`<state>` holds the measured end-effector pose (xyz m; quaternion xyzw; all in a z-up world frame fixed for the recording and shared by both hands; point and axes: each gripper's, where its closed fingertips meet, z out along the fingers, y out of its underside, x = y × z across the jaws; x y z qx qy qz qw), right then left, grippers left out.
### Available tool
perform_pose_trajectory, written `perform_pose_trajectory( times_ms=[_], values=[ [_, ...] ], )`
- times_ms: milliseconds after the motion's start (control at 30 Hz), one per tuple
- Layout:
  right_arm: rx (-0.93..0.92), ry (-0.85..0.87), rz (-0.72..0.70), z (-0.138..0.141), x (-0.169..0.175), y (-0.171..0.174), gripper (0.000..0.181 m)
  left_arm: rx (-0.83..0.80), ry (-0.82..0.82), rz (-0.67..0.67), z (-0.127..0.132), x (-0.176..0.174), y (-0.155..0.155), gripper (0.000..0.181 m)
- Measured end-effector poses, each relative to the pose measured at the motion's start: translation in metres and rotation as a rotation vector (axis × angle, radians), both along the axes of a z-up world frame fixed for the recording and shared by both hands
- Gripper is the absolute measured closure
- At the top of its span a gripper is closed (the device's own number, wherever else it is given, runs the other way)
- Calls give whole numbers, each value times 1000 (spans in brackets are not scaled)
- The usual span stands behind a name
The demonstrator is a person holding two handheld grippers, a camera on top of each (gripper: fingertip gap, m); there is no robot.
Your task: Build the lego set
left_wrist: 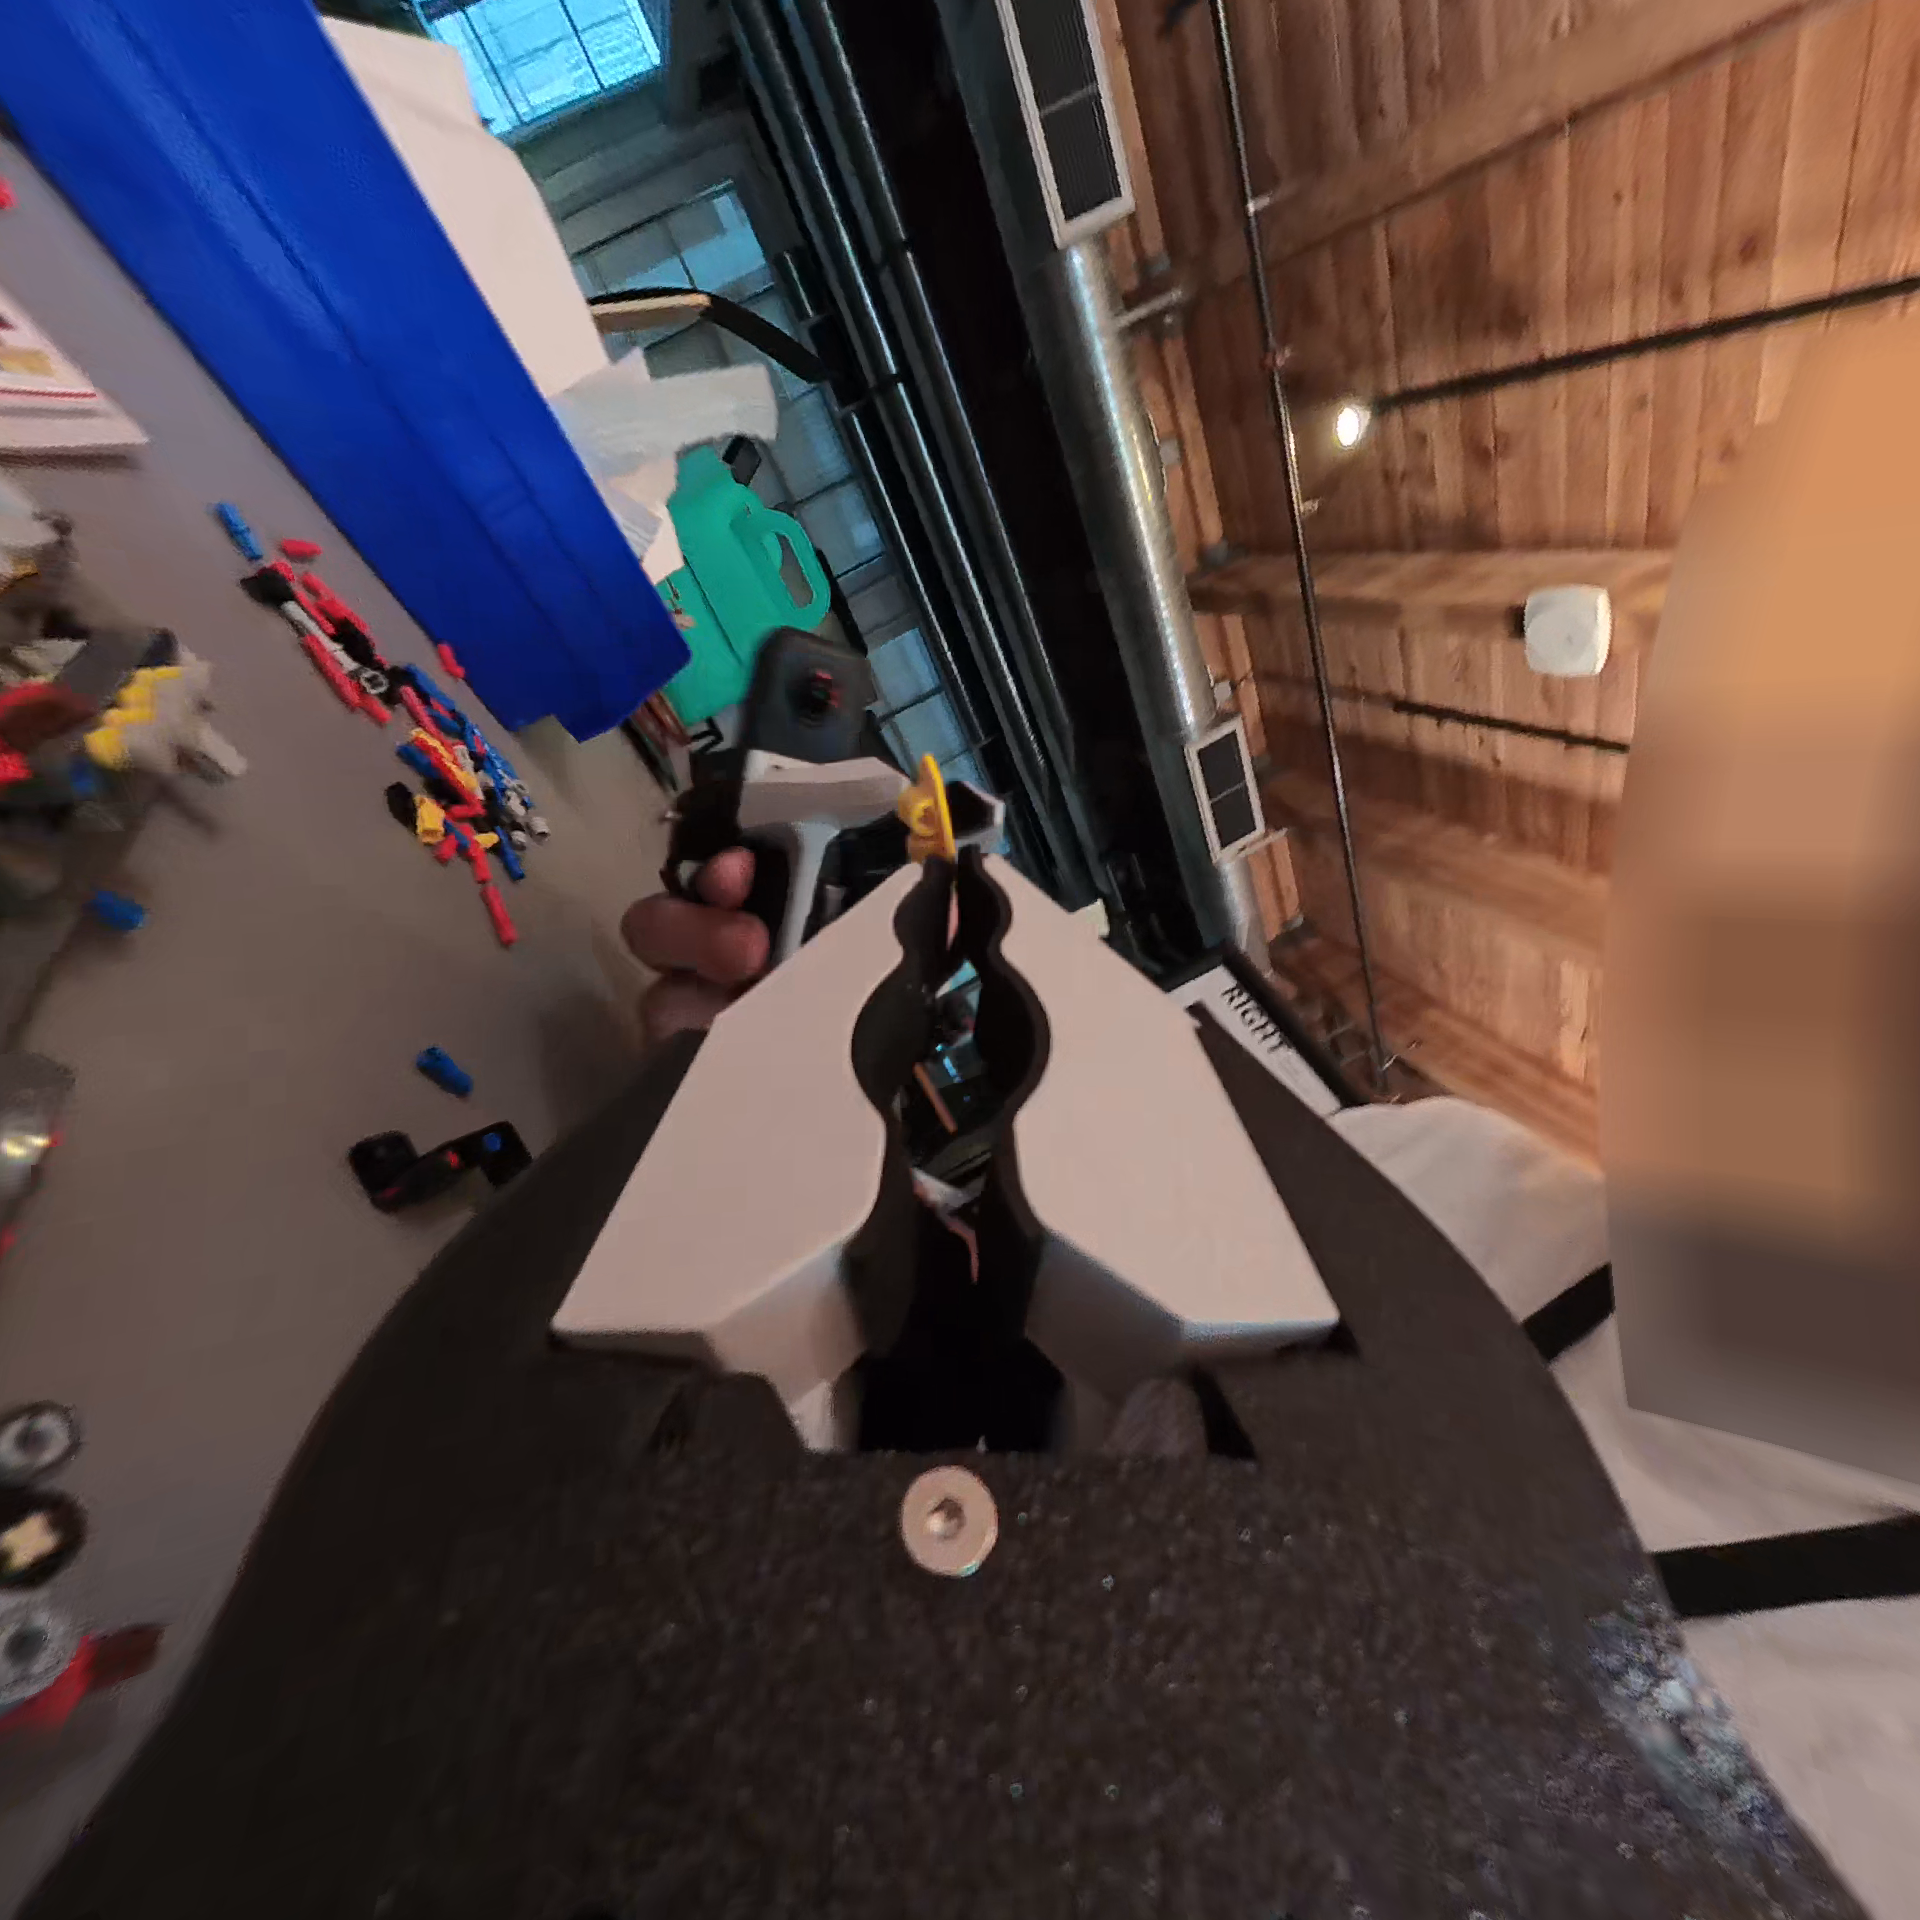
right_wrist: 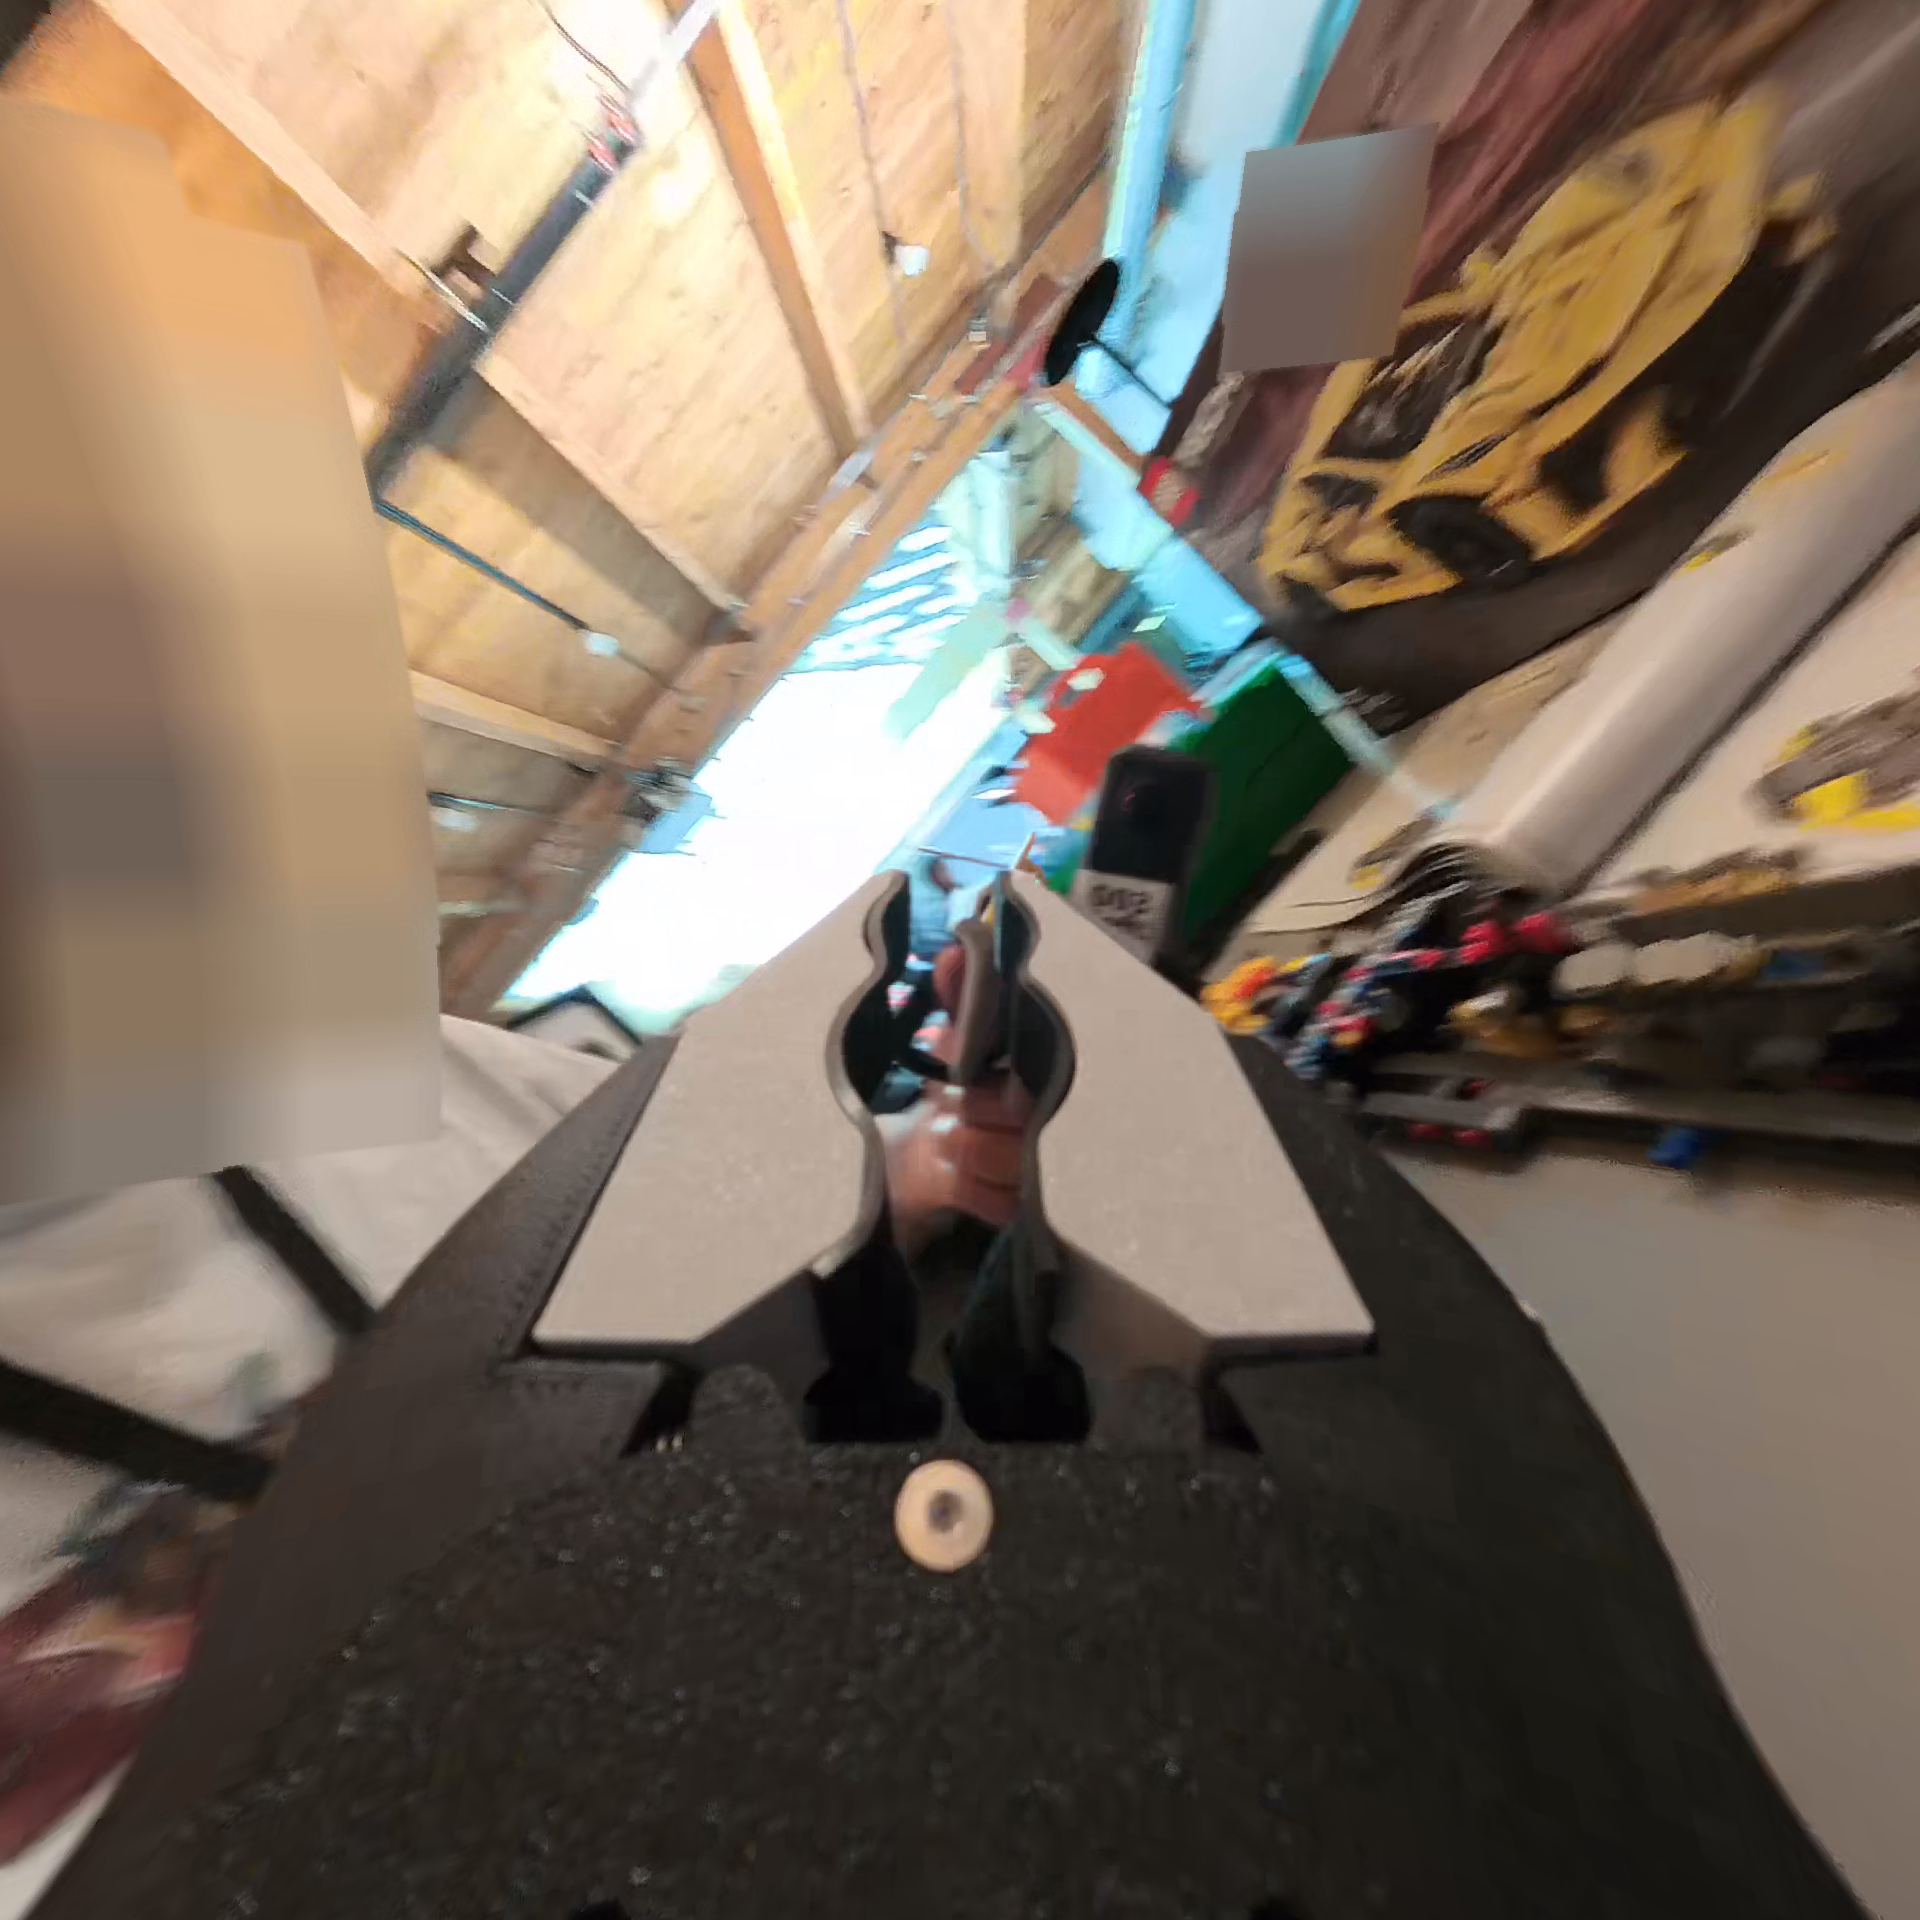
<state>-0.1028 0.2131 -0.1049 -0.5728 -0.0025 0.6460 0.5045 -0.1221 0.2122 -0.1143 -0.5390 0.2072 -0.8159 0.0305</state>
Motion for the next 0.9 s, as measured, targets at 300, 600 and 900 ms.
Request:
perform_pose_trajectory(
  times_ms=[300, 600, 900],
  values=[
    [394, -900, -478, -21, -6, 13, 152, -149, 40, -1, -9, 0, 9, 181],
    [444, -1083, -509, -28, -16, 12, 164, -113, 61, -22, -13, 3, -1, 181],
    [476, -1160, -538, -30, -17, 10, 171, 95, 105, 32, -16, 5, -2, 181]
  ],
)
